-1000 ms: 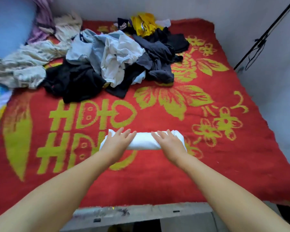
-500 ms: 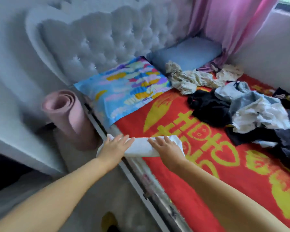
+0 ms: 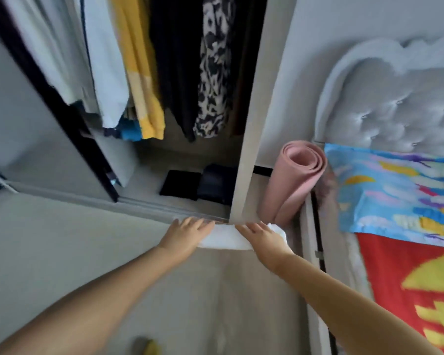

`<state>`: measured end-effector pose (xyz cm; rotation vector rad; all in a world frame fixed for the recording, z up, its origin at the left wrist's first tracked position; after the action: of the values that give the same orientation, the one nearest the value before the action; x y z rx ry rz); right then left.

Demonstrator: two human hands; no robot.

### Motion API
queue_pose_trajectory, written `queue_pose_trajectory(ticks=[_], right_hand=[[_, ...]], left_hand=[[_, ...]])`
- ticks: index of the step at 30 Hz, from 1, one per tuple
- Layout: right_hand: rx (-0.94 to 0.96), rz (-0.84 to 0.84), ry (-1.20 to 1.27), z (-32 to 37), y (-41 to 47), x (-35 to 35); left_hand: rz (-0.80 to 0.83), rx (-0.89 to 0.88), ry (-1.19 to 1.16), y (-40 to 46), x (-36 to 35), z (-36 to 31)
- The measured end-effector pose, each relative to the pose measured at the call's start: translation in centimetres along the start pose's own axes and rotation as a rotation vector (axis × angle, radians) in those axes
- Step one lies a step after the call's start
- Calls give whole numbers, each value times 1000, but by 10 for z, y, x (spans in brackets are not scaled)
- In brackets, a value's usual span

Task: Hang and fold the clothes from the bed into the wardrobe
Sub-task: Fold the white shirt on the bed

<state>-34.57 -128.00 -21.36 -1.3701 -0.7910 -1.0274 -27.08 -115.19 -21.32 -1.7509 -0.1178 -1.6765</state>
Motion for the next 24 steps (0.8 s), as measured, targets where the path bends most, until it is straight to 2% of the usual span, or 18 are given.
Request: queue_pose_trajectory(ticks=[6,9,16,21,24], right_hand=[[161,11,2,138,124,15],[193,14,7,180,171,24],[201,155,61,210,268,-21],[193,271,72,203,360,-72],[170,260,70,184,426,-88]], left_hand=[[-59,80,-52,-36,-35,172],[-8,120,-39,-36,-54,235],[130,123,-44,18,-127,311],[251,74,-83,99,-202,355],[238,64,-89,163,-230,384]])
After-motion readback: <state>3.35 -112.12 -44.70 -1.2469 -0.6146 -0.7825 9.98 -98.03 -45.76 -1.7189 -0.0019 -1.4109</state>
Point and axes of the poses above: each hand's wrist, its own y-axis towards the middle knuckle, its own x-axis out of the back of the hand, z = x × y, the point moved 10 cm from there along y, towards the middle knuckle, and after that the axes turned 7 degrees about z, right-handed, at the moved point
